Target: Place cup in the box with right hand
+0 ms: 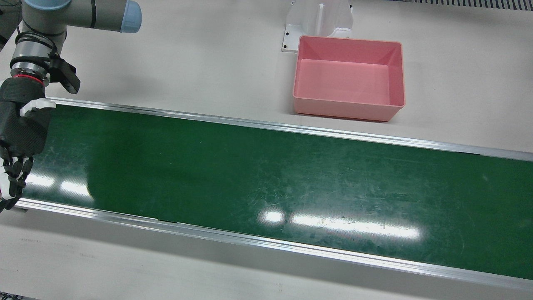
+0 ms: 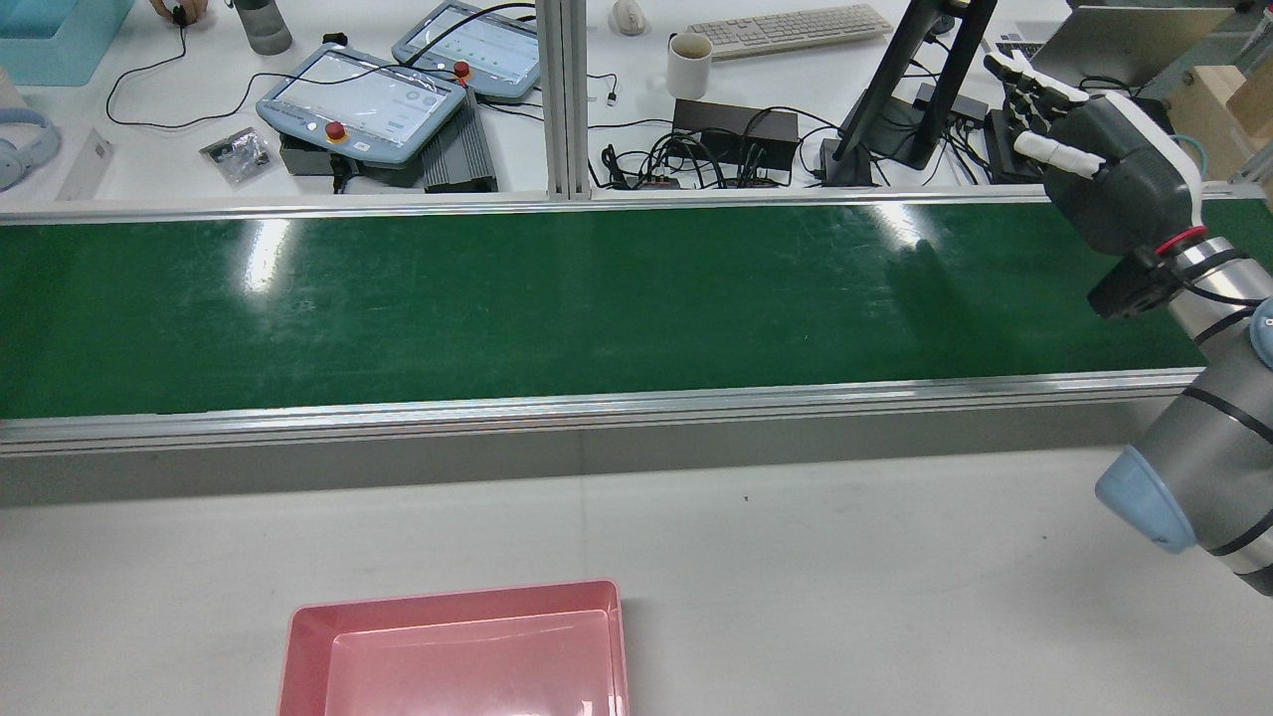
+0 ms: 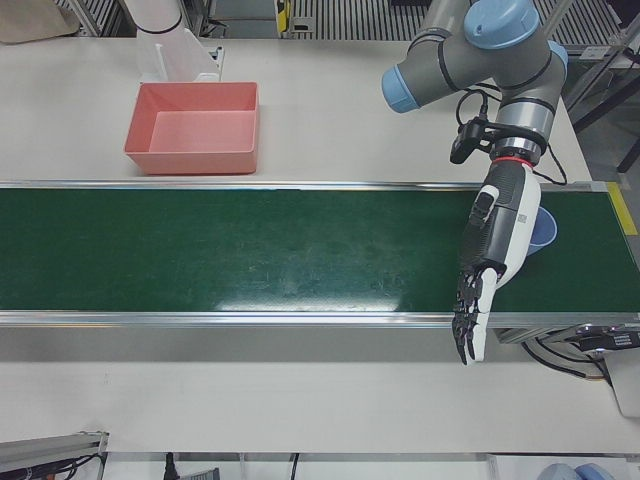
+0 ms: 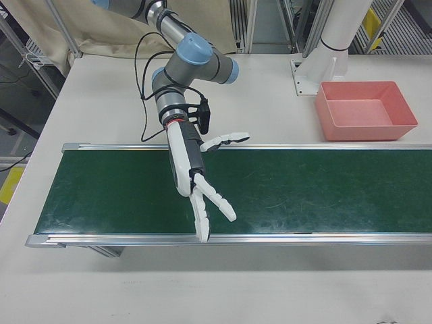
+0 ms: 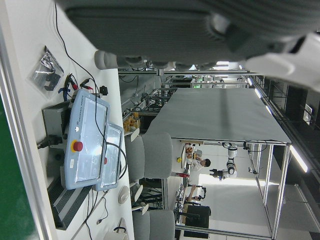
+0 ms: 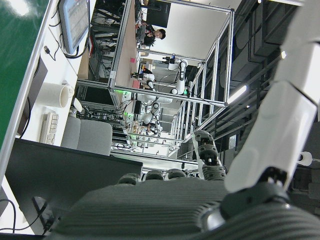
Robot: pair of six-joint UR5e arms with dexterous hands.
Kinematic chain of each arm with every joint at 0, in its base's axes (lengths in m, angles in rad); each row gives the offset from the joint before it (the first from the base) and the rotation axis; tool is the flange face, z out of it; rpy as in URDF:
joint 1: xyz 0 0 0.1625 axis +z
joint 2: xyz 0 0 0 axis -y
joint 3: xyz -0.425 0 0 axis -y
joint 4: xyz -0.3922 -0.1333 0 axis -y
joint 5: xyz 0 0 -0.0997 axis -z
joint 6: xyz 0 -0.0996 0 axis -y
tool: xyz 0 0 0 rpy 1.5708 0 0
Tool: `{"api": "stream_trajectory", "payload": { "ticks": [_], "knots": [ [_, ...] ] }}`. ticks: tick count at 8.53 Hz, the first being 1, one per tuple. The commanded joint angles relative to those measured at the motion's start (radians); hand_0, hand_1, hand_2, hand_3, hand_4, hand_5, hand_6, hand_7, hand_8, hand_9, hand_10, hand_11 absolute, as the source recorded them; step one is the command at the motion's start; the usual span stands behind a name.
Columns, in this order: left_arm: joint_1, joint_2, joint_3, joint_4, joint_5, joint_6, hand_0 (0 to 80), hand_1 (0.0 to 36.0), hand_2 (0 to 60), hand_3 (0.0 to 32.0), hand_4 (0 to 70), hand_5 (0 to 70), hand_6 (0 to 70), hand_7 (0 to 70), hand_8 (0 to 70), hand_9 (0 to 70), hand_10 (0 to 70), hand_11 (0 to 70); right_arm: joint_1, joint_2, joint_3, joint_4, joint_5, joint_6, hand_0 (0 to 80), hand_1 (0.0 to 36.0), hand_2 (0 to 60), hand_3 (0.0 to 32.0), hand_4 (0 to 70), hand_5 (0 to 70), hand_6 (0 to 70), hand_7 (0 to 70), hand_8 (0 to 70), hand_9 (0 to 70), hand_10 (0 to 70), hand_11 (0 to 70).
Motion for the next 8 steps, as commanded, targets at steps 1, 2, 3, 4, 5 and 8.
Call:
{"api": "stream_trajectory", "payload": {
  "ticks": [1, 2, 3, 4, 5, 8],
  "knots": [
    [0.0, 0.0, 0.0, 0.0, 0.0, 0.0, 0.0, 0.0, 0.0, 0.0, 0.0, 0.0, 0.0, 0.0, 0.0, 0.0, 0.0, 0.0, -0.001, -0.01, -0.004, -0.001, -0.002, -0.006, 48.0, 15.8, 3.1, 0.0, 0.0, 3.7, 0.0, 0.0, 0.0, 0.0, 0.0, 0.0],
    [0.0, 0.0, 0.0, 0.0, 0.0, 0.0, 0.0, 0.0, 0.0, 0.0, 0.0, 0.0, 0.0, 0.0, 0.0, 0.0, 0.0, 0.0, -0.004, -0.008, -0.019, 0.001, -0.001, -0.009, 48.3, 16.8, 7.2, 0.0, 0.0, 3.9, 0.0, 0.0, 0.0, 0.0, 0.0, 0.0],
    [0.0, 0.0, 0.0, 0.0, 0.0, 0.0, 0.0, 0.0, 0.0, 0.0, 0.0, 0.0, 0.0, 0.0, 0.0, 0.0, 0.0, 0.0, -0.006, -0.011, -0.02, -0.005, -0.001, -0.013, 49.3, 18.7, 10.0, 0.0, 0.0, 4.4, 0.0, 0.0, 0.0, 0.0, 0.0, 0.0],
    [0.0, 0.0, 0.0, 0.0, 0.0, 0.0, 0.0, 0.0, 0.0, 0.0, 0.0, 0.0, 0.0, 0.0, 0.0, 0.0, 0.0, 0.0, -0.001, -0.013, -0.017, -0.007, -0.001, -0.026, 47.2, 16.0, 7.9, 0.0, 0.0, 3.5, 0.0, 0.0, 0.0, 0.0, 0.0, 0.0],
    [0.0, 0.0, 0.0, 0.0, 0.0, 0.0, 0.0, 0.0, 0.0, 0.0, 0.0, 0.0, 0.0, 0.0, 0.0, 0.0, 0.0, 0.0, 0.011, -0.013, -0.014, -0.011, -0.004, -0.047, 47.7, 15.1, 2.6, 0.0, 0.0, 3.5, 0.0, 0.0, 0.0, 0.0, 0.0, 0.0],
    [0.0, 0.0, 0.0, 0.0, 0.0, 0.0, 0.0, 0.0, 0.0, 0.0, 0.0, 0.0, 0.0, 0.0, 0.0, 0.0, 0.0, 0.0, 0.068, -0.057, -0.007, -0.011, -0.005, -0.147, 49.5, 13.1, 0.0, 0.0, 0.0, 3.6, 0.0, 0.0, 0.0, 0.0, 0.0, 0.0]
  ]
}}
